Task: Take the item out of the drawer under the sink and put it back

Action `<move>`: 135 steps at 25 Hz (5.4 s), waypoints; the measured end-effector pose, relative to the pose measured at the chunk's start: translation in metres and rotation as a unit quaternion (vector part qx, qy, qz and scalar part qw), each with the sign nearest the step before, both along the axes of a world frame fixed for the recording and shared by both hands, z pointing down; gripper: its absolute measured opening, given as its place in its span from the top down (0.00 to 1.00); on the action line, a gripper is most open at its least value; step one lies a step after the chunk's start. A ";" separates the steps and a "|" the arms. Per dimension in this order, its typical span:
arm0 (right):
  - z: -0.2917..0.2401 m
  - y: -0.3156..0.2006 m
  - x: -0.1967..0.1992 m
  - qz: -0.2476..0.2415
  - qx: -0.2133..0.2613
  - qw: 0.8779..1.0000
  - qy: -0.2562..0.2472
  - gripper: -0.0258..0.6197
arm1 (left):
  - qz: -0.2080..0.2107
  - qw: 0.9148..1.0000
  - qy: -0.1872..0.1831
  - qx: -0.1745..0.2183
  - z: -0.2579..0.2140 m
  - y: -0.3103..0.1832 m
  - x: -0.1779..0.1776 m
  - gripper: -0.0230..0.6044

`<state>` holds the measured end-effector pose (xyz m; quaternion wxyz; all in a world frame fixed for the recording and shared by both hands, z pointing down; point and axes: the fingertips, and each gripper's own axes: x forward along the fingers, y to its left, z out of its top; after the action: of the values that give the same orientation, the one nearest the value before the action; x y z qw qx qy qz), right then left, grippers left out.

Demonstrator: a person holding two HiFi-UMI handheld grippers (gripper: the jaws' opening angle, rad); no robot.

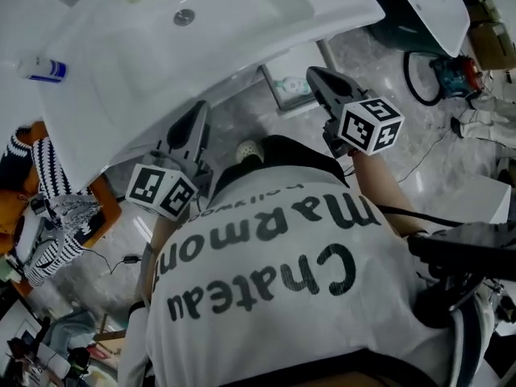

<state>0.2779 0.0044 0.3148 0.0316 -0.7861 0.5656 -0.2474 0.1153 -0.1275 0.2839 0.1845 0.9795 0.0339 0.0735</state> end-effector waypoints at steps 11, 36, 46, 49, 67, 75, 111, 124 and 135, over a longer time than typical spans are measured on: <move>0.067 -0.033 0.020 -0.060 -0.056 0.995 -0.056 0.94 | -0.026 0.997 -0.068 -0.007 0.057 -0.010 -0.010 0.95; 0.175 -0.032 0.049 -0.336 -0.127 0.930 -0.081 0.94 | -0.206 0.969 -0.128 -0.039 0.124 0.050 0.039 0.95; 0.223 -0.025 0.049 -0.425 -0.206 0.881 -0.007 0.94 | -0.298 0.943 -0.139 -0.047 0.127 0.062 0.023 0.95; 0.236 -0.028 0.048 -0.444 -0.219 0.869 -0.001 0.94 | -0.317 0.936 -0.145 -0.040 0.129 0.060 0.015 0.95; 0.309 -0.043 0.044 -0.471 -0.324 0.820 0.040 0.77 | -0.425 0.890 -0.150 -0.072 0.139 0.059 -0.046 0.95; 0.341 -0.052 0.048 -0.458 -0.369 0.807 0.051 0.77 | -0.413 0.893 -0.159 -0.079 0.152 0.057 -0.038 0.95; 0.398 -0.059 0.058 -0.418 -0.463 0.770 0.135 0.76 | -0.457 0.867 -0.191 -0.052 0.151 0.062 -0.091 0.95; 0.400 -0.050 0.059 -0.418 -0.453 0.779 0.117 0.76 | -0.454 0.870 -0.187 -0.038 0.151 0.057 -0.092 0.95; 0.384 -0.057 0.047 -0.435 -0.444 0.773 0.124 0.80 | -0.445 0.874 -0.183 -0.069 0.146 0.036 -0.092 0.95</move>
<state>0.3251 -0.0521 0.6990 -0.5026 -0.4061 0.6735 -0.3590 0.0236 -0.0913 0.4294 0.2677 0.8452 -0.4346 0.1587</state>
